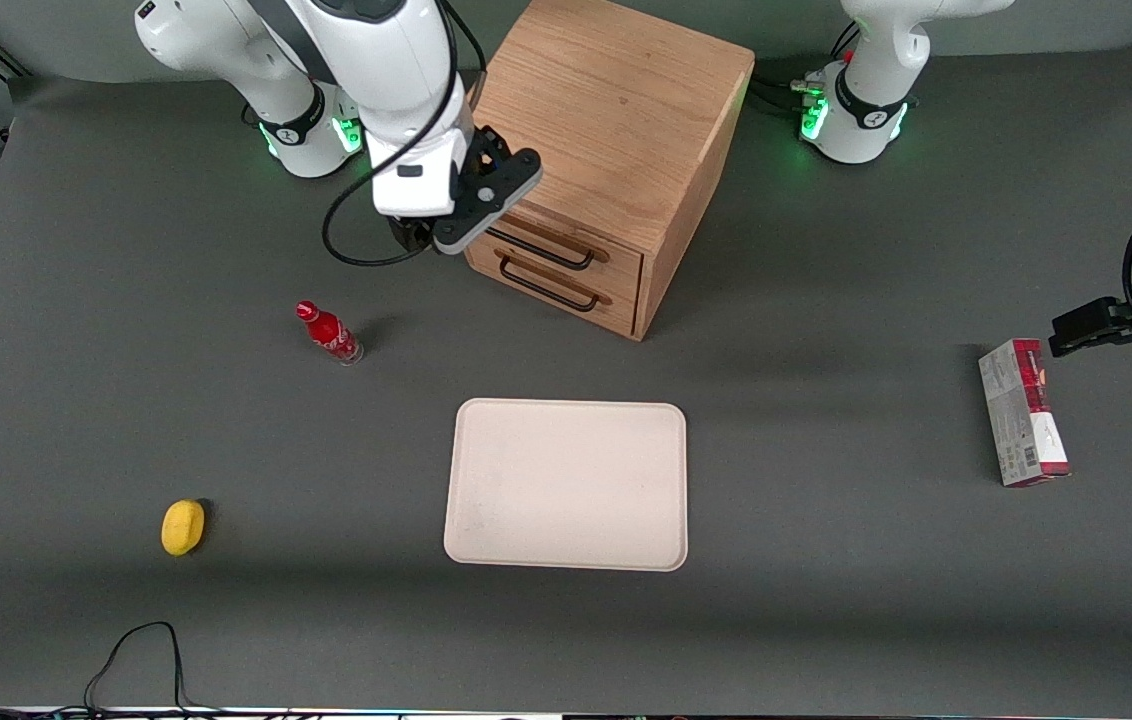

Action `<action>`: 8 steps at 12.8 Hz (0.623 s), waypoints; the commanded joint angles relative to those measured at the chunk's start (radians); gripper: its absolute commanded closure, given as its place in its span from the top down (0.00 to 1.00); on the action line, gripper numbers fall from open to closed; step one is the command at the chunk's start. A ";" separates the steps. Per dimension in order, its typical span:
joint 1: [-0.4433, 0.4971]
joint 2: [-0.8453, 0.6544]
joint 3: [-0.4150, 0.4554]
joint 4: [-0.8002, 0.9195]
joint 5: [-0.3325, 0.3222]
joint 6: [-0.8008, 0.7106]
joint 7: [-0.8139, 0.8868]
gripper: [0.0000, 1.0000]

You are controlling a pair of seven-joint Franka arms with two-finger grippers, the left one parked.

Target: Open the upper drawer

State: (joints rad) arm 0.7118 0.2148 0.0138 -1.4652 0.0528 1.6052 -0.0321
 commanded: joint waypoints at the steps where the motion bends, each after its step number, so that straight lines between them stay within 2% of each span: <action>1: 0.037 0.044 -0.011 0.037 0.015 0.005 -0.017 1.00; 3: 0.038 0.044 -0.011 0.032 0.016 0.015 -0.025 1.00; 8: 0.034 0.052 -0.009 0.025 0.027 0.022 -0.185 1.00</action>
State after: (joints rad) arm 0.7444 0.2497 0.0121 -1.4640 0.0543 1.6261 -0.1403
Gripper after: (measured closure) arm 0.000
